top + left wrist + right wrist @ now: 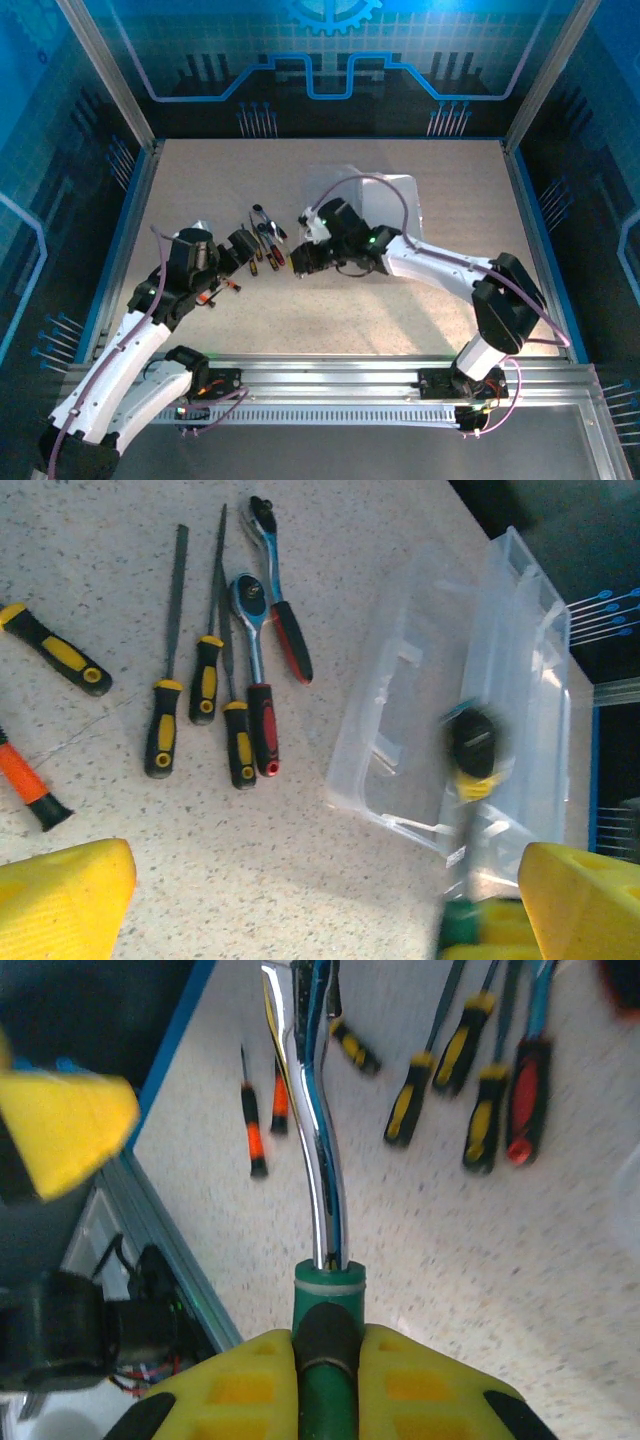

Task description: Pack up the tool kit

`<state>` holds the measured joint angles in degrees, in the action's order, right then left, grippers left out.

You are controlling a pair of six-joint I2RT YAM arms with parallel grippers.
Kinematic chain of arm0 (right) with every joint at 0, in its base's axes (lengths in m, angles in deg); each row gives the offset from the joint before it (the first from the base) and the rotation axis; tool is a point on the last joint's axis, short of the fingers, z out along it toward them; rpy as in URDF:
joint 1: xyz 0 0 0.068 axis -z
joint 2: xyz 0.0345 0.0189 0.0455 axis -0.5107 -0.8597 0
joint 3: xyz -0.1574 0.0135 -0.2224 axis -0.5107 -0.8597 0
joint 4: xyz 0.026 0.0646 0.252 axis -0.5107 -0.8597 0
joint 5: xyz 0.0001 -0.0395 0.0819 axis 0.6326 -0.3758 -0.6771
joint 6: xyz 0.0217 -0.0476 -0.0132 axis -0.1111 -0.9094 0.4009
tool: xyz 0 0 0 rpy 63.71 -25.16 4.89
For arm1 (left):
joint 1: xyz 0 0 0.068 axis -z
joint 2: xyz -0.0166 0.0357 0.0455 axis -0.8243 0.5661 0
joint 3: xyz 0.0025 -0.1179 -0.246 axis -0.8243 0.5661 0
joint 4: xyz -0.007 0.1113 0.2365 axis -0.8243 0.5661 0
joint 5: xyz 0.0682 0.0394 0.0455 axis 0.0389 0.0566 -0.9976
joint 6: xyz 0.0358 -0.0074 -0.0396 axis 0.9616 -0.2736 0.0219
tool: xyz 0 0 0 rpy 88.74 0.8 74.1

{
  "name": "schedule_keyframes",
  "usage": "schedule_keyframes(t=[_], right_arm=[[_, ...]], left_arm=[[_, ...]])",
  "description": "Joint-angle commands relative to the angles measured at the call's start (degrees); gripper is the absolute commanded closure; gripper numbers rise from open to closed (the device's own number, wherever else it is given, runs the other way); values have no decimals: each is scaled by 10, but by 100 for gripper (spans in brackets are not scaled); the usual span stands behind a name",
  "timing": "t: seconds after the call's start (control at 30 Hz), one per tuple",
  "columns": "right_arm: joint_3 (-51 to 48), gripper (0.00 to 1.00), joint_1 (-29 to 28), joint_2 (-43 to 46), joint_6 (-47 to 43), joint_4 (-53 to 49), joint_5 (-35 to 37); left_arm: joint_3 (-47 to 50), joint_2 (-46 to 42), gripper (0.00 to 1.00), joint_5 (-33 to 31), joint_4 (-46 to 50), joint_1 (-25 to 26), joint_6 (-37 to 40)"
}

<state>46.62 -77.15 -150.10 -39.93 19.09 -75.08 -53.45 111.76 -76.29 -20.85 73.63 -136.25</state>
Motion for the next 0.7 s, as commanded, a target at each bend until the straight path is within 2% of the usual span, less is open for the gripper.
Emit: schedule_keyframes(t=[0.0,0.17,0.4,0.47,0.53,0.6,0.67], right_arm=[[52,87,39,48,-34,-76,24],[66,86,116,102,-56,-132,29],[20,86,274,161,-89,-162,-14],[15,86,321,160,-110,-173,-8],[-5,87,359,152,-110,-161,29],[-28,86,391,145,-99,-128,24],[-36,85,419,133,-104,-113,36]], left_arm=[[-4,1,1,23,27,-7,24],[1,33,1,34,28,-9,46],[1,64,1,54,25,-13,47],[24,64,1,76,-3,-13,36],[64,65,1,114,-58,-13,24],[90,65,6,140,-100,-12,13],[95,56,7,129,-97,-12,-1]])
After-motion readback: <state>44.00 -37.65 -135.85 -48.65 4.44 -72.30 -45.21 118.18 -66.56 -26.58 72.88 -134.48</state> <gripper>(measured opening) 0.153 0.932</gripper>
